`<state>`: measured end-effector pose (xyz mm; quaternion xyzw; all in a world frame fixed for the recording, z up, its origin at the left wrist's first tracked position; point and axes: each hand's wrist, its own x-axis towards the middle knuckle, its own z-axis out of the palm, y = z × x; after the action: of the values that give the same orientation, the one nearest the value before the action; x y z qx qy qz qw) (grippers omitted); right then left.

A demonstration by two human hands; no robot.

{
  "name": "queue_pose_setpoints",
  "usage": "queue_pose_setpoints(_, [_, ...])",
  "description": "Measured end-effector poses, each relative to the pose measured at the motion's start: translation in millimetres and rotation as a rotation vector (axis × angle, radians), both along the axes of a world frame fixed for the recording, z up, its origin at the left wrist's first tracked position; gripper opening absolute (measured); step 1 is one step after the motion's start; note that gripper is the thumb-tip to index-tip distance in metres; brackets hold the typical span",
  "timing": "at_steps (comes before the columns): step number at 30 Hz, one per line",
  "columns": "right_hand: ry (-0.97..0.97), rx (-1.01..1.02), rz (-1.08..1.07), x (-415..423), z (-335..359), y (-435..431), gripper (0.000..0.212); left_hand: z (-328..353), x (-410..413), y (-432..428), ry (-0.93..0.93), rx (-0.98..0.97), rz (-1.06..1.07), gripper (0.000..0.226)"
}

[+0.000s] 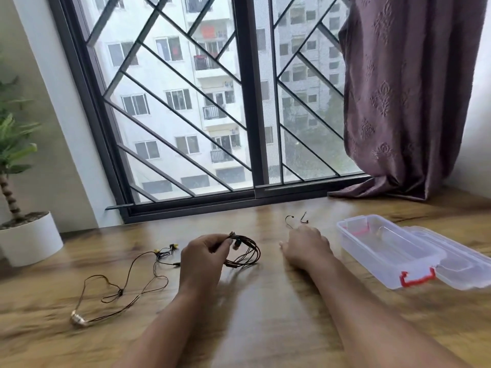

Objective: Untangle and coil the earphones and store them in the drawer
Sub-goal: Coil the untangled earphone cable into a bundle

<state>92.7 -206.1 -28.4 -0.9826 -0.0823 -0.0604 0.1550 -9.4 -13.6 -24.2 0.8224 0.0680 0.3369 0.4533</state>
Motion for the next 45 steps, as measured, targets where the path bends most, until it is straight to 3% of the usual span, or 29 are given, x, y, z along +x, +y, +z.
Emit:
queue_pose_setpoints(6, [-0.049, 0.047, 0.067, -10, 9, 7, 0.014, -2, 4, 3, 0.019, -0.057, 0.01, 0.006])
queue_pose_setpoints(13, [-0.008, 0.137, 0.119, -20, 14, 15, 0.036, -4, 6, 6, 0.03, -0.109, -0.009, 0.006])
queue_pose_setpoints(15, [-0.009, 0.296, 0.137, -21, 17, 15, 0.035, -3, 6, 6, 0.028, -0.118, -0.007, 0.01])
queue_pose_setpoints(21, [0.048, 1.096, 0.265, -39, 39, 21, 0.007, -3, 6, 8, -0.001, -0.153, -0.012, 0.016])
queue_pose_setpoints(23, [0.126, 1.193, 0.371, -45, 43, 22, 0.003, -2, 5, 8, -0.021, -0.155, -0.015, 0.018])
queue_pose_setpoints(29, [0.237, 1.264, 0.507, -52, 37, 32, 0.004, -1, 4, 6, -0.036, -0.166, -0.016, 0.008])
queue_pose_setpoints(45, [0.229, 1.193, 0.561, -55, 23, 44, 0.01, 5, -2, -1, -0.046, -0.085, -0.014, 0.008])
